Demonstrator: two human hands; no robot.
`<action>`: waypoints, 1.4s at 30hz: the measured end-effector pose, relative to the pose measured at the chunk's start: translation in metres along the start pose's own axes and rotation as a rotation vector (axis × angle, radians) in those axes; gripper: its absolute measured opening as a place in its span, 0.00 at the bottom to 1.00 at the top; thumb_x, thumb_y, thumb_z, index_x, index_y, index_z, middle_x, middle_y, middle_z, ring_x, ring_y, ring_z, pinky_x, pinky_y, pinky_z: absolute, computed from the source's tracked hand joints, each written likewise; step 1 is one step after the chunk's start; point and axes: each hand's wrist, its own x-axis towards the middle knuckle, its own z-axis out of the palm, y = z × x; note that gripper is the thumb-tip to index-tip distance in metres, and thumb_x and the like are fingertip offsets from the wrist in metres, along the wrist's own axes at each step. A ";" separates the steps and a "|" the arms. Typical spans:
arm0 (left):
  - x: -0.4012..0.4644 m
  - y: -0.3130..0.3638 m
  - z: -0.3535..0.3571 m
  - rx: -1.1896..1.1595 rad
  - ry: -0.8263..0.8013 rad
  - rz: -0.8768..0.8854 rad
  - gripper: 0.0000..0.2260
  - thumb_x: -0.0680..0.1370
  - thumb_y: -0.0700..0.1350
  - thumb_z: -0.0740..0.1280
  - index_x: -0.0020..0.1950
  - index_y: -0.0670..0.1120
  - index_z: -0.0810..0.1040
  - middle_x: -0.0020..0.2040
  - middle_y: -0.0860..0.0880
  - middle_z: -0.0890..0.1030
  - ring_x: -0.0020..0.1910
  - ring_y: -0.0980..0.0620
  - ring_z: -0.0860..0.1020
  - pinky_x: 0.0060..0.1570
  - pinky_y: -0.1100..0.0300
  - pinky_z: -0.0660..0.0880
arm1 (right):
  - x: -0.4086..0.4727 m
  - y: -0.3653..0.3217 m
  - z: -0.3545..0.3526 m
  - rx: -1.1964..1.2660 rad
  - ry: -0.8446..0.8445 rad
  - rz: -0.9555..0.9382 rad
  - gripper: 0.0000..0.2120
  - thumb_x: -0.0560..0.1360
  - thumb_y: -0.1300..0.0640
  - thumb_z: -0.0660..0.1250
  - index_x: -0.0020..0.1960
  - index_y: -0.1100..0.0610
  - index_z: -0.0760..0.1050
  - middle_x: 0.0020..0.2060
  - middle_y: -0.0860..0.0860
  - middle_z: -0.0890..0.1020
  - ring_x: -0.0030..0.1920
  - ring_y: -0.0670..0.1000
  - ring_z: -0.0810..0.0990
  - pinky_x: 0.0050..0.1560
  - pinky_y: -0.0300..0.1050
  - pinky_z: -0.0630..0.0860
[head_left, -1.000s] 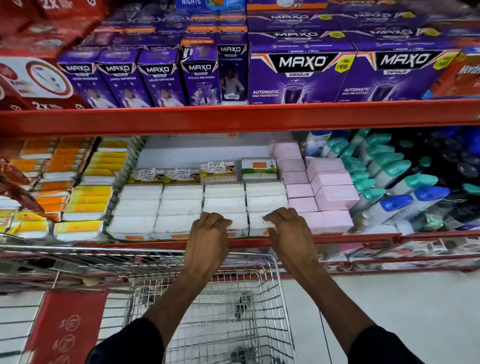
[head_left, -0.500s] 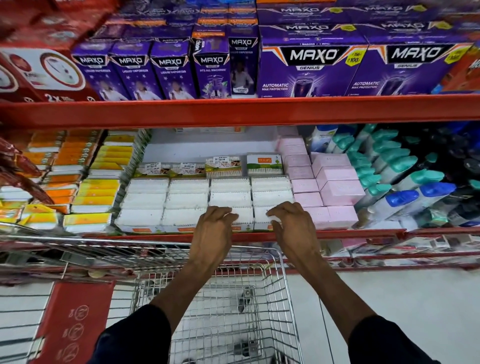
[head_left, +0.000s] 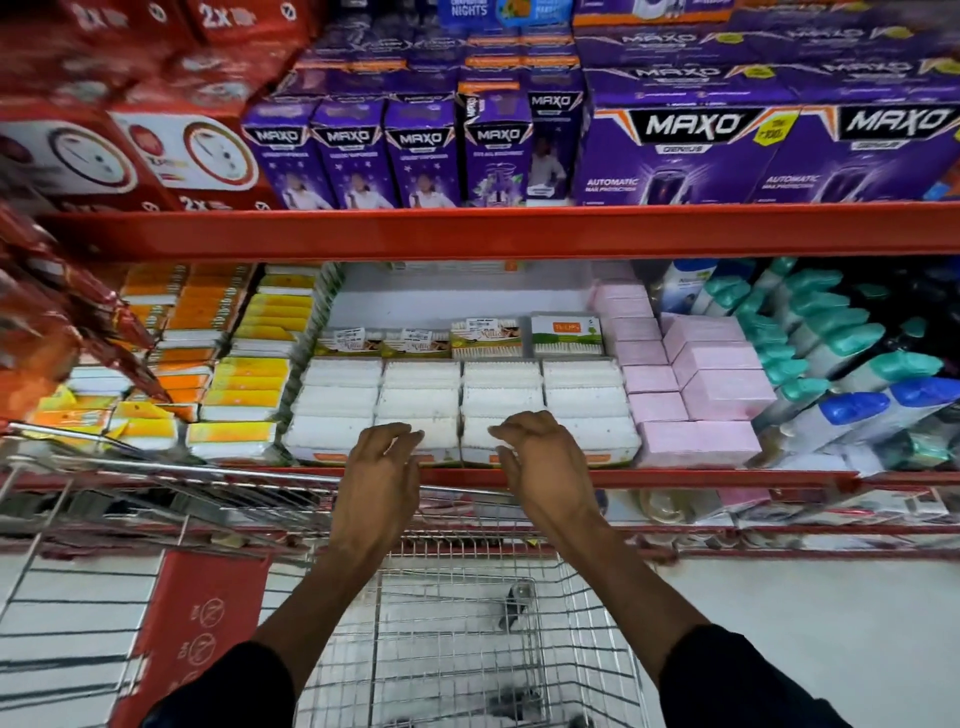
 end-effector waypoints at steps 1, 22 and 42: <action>0.001 -0.006 -0.002 0.010 -0.006 0.005 0.16 0.71 0.31 0.72 0.58 0.39 0.82 0.55 0.40 0.83 0.56 0.39 0.78 0.55 0.44 0.79 | 0.003 -0.005 0.005 -0.008 -0.016 0.001 0.14 0.73 0.67 0.70 0.57 0.58 0.82 0.52 0.54 0.84 0.54 0.57 0.80 0.56 0.51 0.79; -0.001 -0.050 -0.019 -0.001 -0.016 0.149 0.19 0.70 0.29 0.72 0.59 0.41 0.83 0.56 0.42 0.84 0.57 0.42 0.80 0.58 0.47 0.79 | 0.007 -0.038 0.025 -0.070 0.059 0.050 0.15 0.70 0.67 0.72 0.56 0.59 0.81 0.52 0.55 0.83 0.53 0.56 0.79 0.56 0.50 0.79; 0.006 -0.115 -0.035 0.023 0.014 0.122 0.19 0.68 0.27 0.73 0.55 0.42 0.84 0.50 0.45 0.86 0.51 0.43 0.81 0.49 0.50 0.82 | 0.031 -0.090 0.080 -0.053 0.012 0.025 0.17 0.71 0.72 0.69 0.54 0.56 0.83 0.50 0.52 0.85 0.52 0.54 0.79 0.54 0.51 0.80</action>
